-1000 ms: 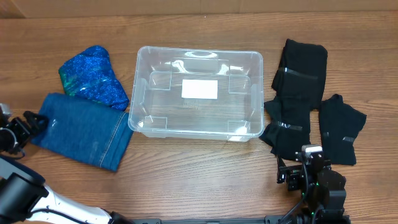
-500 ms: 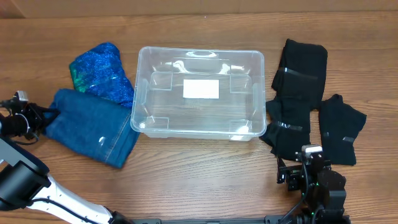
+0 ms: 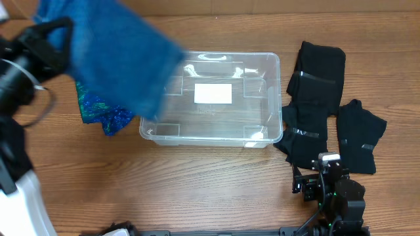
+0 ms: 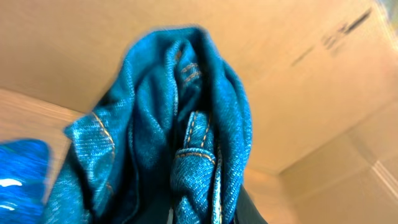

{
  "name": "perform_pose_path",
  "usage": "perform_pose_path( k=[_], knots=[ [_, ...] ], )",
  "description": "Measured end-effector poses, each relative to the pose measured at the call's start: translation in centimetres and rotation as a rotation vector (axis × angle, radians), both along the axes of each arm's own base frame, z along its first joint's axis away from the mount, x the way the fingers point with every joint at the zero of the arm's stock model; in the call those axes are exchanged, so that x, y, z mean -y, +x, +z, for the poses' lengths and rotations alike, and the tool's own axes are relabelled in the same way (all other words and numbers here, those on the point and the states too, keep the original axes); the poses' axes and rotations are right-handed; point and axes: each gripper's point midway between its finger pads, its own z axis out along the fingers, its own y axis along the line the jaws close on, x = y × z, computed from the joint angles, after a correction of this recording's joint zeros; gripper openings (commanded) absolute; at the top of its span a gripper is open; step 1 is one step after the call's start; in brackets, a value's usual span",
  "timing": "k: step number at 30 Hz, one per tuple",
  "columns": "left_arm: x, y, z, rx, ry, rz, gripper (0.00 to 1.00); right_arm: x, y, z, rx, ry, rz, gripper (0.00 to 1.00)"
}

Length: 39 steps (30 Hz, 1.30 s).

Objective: Pack container
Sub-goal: 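Lift the denim with the left gripper and lower it into the bin, then release the denim and move the left gripper to the sequined cloth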

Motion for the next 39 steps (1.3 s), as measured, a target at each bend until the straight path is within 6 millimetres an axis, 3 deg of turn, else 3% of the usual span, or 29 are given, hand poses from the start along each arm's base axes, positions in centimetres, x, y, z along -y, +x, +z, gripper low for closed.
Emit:
perform_pose_path(
  k=[2, 4, 7, 8, 10, 14, 16, 22, 23, 26, 27, 33, 37, 39],
  knots=[
    [4.7, -0.8, 0.3, -0.033, -0.081, -0.030, 0.04, 0.0, 0.0, 0.0, 0.000, 0.000, 0.000, 1.00],
    [8.2, -0.1, -1.1, -0.118, -0.143, -0.031, 0.04, 0.0, 0.0, 0.0, 0.000, 0.000, 0.000, 1.00],
    [13.8, 3.9, -8.0, -0.336, -0.122, 0.028, 0.04, 0.0, 0.0, 0.0, 0.000, 0.000, -0.001, 1.00],
    [16.0, 6.0, -11.5, -0.418, -0.100, 0.070, 0.04, 0.0, 0.0, 0.0, 0.000, 0.000, -0.001, 1.00],
    [18.2, 8.2, -16.9, -0.542, -0.099, 0.141, 0.04, 0.0, 0.0, 0.0, 0.000, 0.000, 0.000, 1.00],
    [21.4, 10.4, -25.4, -0.728, -0.136, 0.270, 0.04, 0.0, 0.0, 0.0, 0.000, 0.000, 0.000, 1.00],
    [21.8, 10.8, -27.6, -0.760, -0.131, 0.320, 0.04, 0.0, 0.0, 0.0, 0.001, 0.000, 0.000, 1.00],
    [19.4, 9.2, -30.7, -0.835, 0.080, 0.361, 0.04, 0.0, 0.0, 0.0, 0.000, 0.000, 0.000, 1.00],
    [19.3, 9.2, -30.7, -0.831, 0.101, 0.355, 0.16, 0.0, 0.0, 0.0, 0.000, 0.001, 0.000, 1.00],
    [19.1, 9.5, -30.6, -0.816, 0.139, 0.330, 0.80, 0.0, 0.0, 0.0, 0.000, 0.000, 0.000, 1.00],
    [18.7, 9.5, -30.6, -0.814, 0.156, 0.331, 0.90, 0.0, 0.0, 0.0, 0.001, 0.000, -0.001, 1.00],
    [14.5, 10.2, -30.4, -0.810, 0.329, 0.294, 0.99, 0.0, 0.0, 0.0, 0.000, 0.000, 0.000, 1.00],
    [7.1, 10.2, -27.4, -0.786, 0.368, 0.395, 1.00, 0.0, 0.0, 0.0, 0.000, 0.000, 0.000, 1.00],
    [1.4, 10.3, -25.2, -0.757, 0.402, 0.472, 1.00, 0.0, 0.0, 0.0, 0.000, 0.000, 0.000, 1.00]
  ],
)
